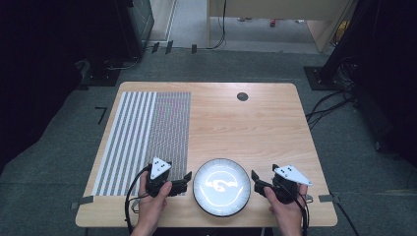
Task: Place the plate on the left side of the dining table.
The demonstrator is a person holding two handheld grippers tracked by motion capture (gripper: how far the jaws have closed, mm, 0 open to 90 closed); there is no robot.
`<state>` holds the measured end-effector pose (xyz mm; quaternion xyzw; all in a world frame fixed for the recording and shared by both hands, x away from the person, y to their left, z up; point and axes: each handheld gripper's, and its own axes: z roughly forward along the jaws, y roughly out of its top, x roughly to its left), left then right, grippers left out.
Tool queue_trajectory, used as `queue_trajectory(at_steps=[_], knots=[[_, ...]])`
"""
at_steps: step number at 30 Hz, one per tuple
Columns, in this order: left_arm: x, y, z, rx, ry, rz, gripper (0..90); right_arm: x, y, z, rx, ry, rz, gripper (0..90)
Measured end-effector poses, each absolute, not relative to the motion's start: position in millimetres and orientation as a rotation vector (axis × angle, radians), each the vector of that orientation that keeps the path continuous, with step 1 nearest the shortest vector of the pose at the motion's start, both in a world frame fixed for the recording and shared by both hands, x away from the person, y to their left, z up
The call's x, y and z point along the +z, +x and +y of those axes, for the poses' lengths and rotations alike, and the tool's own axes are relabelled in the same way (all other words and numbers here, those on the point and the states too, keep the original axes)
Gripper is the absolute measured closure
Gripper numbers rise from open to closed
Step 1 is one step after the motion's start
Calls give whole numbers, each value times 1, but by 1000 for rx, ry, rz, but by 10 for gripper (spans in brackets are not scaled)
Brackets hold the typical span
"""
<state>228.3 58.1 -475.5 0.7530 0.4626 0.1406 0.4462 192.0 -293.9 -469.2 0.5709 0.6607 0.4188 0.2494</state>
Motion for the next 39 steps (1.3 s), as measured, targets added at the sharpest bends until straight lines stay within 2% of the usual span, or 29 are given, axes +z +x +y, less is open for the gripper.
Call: queue_trajectory(at_steps=[4,6,10,12,13,14,16,20,22,26,28,30,34,39], knots=[[-480,222,52,354,1894,1114,169,-469,188,-289,1161,1547,1793,208],[-480,219,48,370,1900,1118,169,-469,187,-283,1135,1536,1779,275],[-481,216,44,350,1920,1102,168,-472,187,-278,1129,1538,1800,321],[-480,214,43,337,1925,1096,170,-474,186,-277,1128,1531,1810,381],[-480,213,44,326,1928,1089,175,-474,186,-277,1134,1530,1819,442],[-480,212,43,317,1922,1084,202,-475,186,-277,1154,1519,1837,523],[-481,211,44,294,1910,1073,321,-476,186,-277,1199,1512,1877,567],[-483,210,45,262,1912,1075,430,-480,187,-275,1216,1509,1908,597],[-483,210,45,257,1914,1071,450,-481,186,-275,1231,1527,1900,605],[-484,210,46,220,1921,1058,583,-485,188,-276,1202,1603,1934,665],[-485,210,46,203,1933,1053,600,-486,188,-277,1196,1618,1930,681],[-485,211,46,177,1941,1043,657,-484,188,-280,1217,1669,1903,711],[-487,213,45,121,1948,1038,688,-485,189,-284,1263,1725,1927,759],[-488,213,45,118,1952,1038,681,-485,190,-284,1303,1793,1936,767]])
